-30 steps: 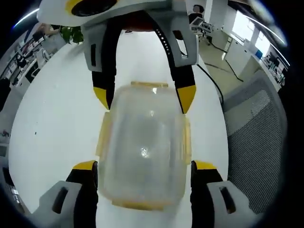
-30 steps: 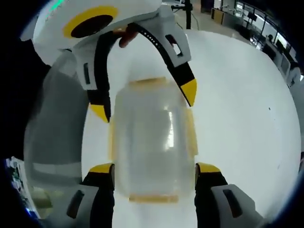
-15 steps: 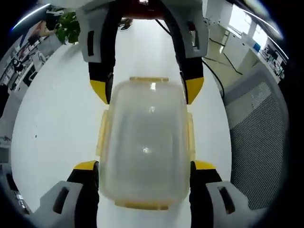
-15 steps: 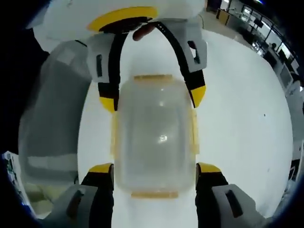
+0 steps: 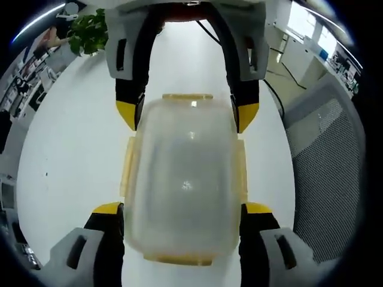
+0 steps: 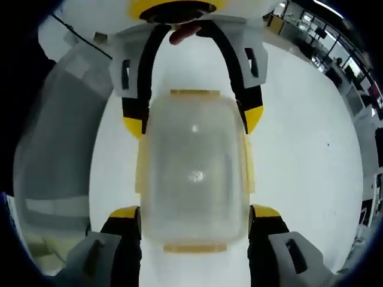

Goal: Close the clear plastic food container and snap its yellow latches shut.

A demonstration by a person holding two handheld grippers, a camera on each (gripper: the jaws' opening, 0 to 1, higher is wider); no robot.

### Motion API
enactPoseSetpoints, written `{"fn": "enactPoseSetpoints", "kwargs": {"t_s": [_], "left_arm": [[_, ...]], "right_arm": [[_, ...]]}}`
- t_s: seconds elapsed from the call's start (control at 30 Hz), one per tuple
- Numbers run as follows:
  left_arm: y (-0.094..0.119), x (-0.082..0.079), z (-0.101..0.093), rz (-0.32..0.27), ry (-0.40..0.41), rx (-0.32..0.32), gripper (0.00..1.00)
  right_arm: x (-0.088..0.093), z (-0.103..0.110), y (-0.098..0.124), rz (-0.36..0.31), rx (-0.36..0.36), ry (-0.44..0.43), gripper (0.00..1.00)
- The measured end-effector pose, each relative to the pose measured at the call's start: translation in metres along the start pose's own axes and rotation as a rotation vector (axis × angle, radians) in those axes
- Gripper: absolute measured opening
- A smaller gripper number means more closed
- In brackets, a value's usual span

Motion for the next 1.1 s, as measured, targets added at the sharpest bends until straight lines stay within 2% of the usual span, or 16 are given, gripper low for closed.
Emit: {"fn": "enactPoseSetpoints", "kwargs": {"t_s": [0.17,0.47,0.87,1.1], "left_arm": [[-0.0004,0.0008,0.0003,0.006,-0.015,-0.003,0.79],[-0.0023,0.0013,-0.0002,0.031,-0.018,-0.02,0.79],[-0.001,0.0025,-0.0008,0.017,-0.014,-0.025,0.79],[0.0015,0.0093,-0.0027,0.019,-0.009,-0.027,0.79]], "right_arm": [[0.0002,-0.0005,-0.0009,-0.024,0.003,-0.01,0.73],[-0.0006,-0.0011,-0.0018,-0.008,0.004,-0.007,0.73],[-0.0015,-0.0009,-0.003,-0.004,0.013,-0.006,0.73],[-0.0083,0.0015,-0.0057,-0.022,0.014,-0.004,0.73]]}}
Point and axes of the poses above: the point that each gripper's makers call its tool centre point, and the gripper's own axes: y roughly backward along the fingers, z roughly to its left, x roughly out of its underside, the point moved 4 cm from there along y, roughly backward along the fingers, and after that the axes turned 7 degrees about -x, right-handed, at the moved point
